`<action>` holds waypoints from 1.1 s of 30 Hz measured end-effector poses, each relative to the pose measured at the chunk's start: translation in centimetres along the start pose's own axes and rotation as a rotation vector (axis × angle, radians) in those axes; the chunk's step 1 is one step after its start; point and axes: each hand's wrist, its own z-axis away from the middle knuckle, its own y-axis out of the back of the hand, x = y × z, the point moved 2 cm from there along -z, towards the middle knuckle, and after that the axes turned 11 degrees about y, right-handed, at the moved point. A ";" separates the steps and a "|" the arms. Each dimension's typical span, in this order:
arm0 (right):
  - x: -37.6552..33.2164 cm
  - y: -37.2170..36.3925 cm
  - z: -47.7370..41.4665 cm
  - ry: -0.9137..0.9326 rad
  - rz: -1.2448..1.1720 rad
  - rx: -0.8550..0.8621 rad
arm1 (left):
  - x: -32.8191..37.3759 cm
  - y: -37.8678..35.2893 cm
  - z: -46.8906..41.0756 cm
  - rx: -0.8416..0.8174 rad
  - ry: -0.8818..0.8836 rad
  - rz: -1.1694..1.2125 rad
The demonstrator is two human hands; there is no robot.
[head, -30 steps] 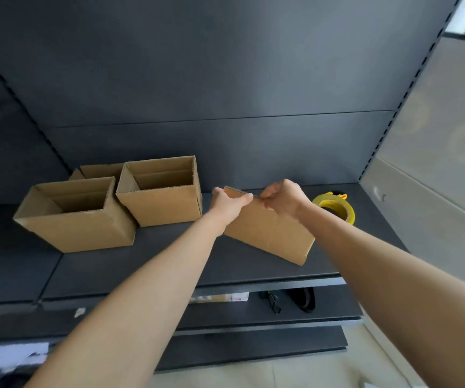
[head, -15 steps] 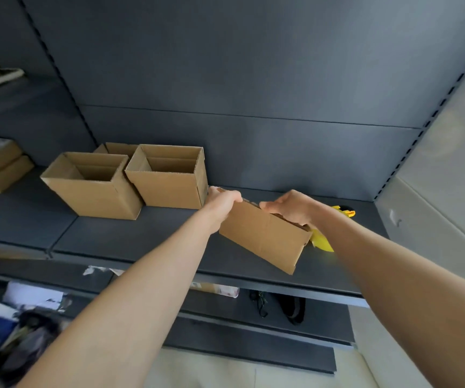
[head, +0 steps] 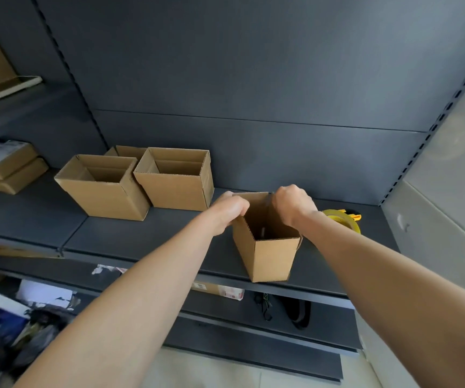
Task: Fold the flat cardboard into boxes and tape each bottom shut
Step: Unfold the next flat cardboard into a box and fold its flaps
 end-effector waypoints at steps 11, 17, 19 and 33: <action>1.5 -0.6 -1.7 -0.090 -0.018 0.087 | -0.3 0.1 -0.1 -0.156 -0.047 -0.020; 2.0 0.2 -0.8 -0.287 -0.066 0.002 | -0.4 -0.3 -0.8 -0.125 -0.036 -0.033; 2.6 0.9 0.2 -0.369 -0.062 -0.112 | -0.6 -0.6 -1.1 -0.099 -0.036 -0.035; 5.9 1.5 3.8 -0.647 -0.778 -0.497 | 0.3 -1.1 -2.2 -0.006 -0.011 0.044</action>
